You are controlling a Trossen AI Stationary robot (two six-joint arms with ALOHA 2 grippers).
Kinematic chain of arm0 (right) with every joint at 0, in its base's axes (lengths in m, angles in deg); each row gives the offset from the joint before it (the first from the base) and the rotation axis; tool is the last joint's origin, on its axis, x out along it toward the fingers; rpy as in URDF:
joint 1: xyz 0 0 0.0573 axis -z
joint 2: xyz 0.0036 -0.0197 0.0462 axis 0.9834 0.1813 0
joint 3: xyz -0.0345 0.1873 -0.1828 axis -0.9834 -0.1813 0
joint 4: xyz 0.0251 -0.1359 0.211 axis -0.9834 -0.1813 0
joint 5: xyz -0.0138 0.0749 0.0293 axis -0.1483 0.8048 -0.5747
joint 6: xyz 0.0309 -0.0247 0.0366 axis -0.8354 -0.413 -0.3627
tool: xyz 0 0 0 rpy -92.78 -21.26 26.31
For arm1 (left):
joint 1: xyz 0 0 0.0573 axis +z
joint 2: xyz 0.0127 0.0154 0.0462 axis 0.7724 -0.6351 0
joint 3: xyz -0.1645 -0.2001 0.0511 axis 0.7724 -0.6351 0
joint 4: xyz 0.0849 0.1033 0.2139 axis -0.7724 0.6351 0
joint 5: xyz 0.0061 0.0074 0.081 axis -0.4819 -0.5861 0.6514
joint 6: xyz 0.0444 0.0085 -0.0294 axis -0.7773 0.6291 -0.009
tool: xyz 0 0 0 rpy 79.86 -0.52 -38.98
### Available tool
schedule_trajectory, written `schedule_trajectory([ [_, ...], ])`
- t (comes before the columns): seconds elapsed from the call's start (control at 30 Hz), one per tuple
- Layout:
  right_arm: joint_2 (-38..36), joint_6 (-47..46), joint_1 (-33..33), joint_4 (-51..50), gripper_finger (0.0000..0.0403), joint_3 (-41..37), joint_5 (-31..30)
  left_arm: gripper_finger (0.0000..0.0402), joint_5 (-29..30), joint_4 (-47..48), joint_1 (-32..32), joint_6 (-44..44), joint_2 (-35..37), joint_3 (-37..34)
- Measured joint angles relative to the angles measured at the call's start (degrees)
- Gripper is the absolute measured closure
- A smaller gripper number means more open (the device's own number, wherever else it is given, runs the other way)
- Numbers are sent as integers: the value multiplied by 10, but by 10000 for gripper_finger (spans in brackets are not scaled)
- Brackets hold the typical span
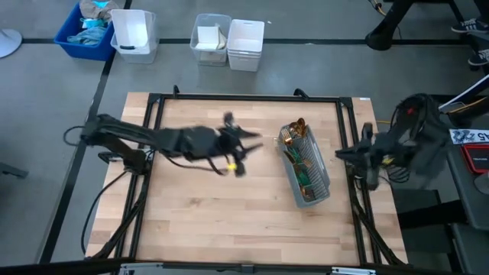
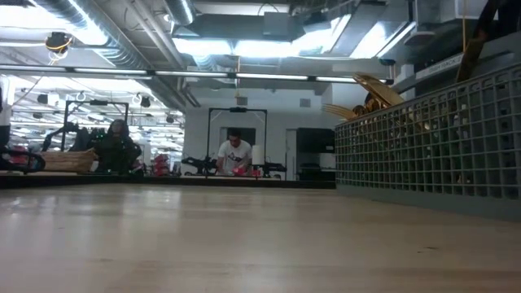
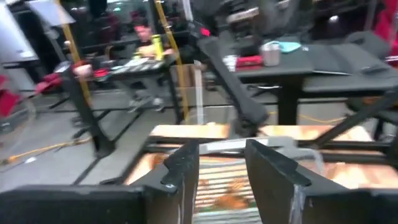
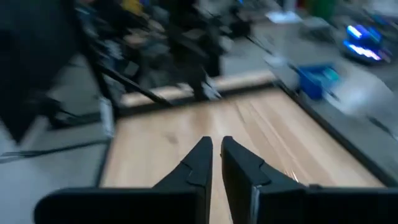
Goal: Sort silverware
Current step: Put the knife into the bottom section of the basket, then return to home position
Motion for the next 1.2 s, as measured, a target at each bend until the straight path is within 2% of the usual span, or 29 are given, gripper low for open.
schedule_trajectory([
  [0.13,-56,209,3,137,366,0,57,278,5,62,33,-5,84,-37],
  [0.27,-83,321,31,173,366,0,85,278,4,91,78,14,171,-128],
  [0.5,-118,320,93,106,366,-29,64,278,4,64,128,72,370,-358],
  [0.63,-159,300,118,111,366,-111,78,278,2,44,132,108,495,-481],
  [0.77,-225,288,143,183,366,-212,86,278,3,36,132,126,622,-568],
  [1.0,-308,339,199,431,366,-374,240,278,3,42,132,112,806,-642],
  [1.13,-317,350,252,469,366,-420,316,278,2,48,132,95,871,-663],
  [1.2,-313,347,286,475,366,-438,342,278,4,41,132,91,875,-666],
])
